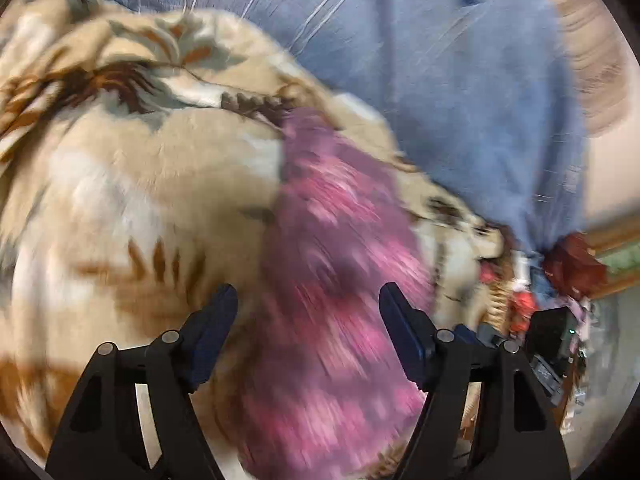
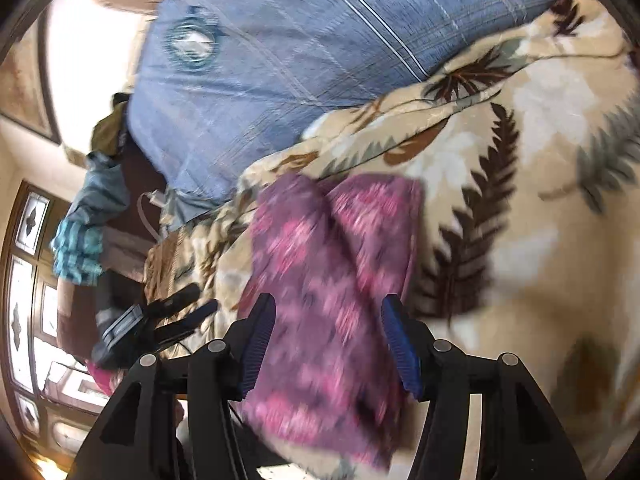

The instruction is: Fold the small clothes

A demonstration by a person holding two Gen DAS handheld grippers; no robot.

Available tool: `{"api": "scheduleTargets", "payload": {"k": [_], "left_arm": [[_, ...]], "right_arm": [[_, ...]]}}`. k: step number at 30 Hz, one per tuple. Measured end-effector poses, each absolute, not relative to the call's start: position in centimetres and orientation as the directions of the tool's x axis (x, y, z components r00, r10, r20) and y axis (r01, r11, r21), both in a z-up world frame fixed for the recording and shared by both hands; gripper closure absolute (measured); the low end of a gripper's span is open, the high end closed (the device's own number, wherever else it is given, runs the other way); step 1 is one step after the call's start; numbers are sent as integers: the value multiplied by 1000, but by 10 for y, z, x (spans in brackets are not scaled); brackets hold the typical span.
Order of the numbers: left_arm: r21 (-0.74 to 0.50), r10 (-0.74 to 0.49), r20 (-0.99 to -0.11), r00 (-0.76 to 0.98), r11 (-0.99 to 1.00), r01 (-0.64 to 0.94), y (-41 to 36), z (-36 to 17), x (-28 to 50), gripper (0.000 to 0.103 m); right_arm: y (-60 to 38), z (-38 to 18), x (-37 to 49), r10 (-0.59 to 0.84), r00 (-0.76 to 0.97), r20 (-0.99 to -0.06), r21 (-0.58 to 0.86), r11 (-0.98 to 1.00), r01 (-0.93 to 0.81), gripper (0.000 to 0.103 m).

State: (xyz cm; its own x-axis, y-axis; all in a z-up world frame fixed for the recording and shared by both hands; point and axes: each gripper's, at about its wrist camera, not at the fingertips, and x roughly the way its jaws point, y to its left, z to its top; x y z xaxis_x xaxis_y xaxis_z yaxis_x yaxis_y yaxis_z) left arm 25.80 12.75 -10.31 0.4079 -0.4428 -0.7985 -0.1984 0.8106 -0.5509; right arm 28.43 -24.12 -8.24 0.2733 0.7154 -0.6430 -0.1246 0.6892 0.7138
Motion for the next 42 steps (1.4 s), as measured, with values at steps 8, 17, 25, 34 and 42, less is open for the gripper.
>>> {"api": "scheduleTargets", "payload": {"k": [8,17,25,34,42], "left_arm": [[-629,-549,-762,343,753,-194,120,-149,303,30],[-680,-579,-718,386,701,-214,118,-158,303,30],[-696,-573,-696,432,686,-211,126,-158,300,41],[-716,-582,-644,496,687,-123,120,-134,295,86],[-724,-600,-669,438,661,-199,120,-156,309,72]], "right_arm": [[-230,-142,356,720,181,-670,717,691,-95,45],[-207,-127,354,676,170,-717,649,736,-193,48],[-223,-146,354,732,157,-663,719,681,-138,49],[-197,-141,342,737,167,-655,710,676,-200,88],[-194,-138,346,631,215,-745,588,774,-236,77]]}}
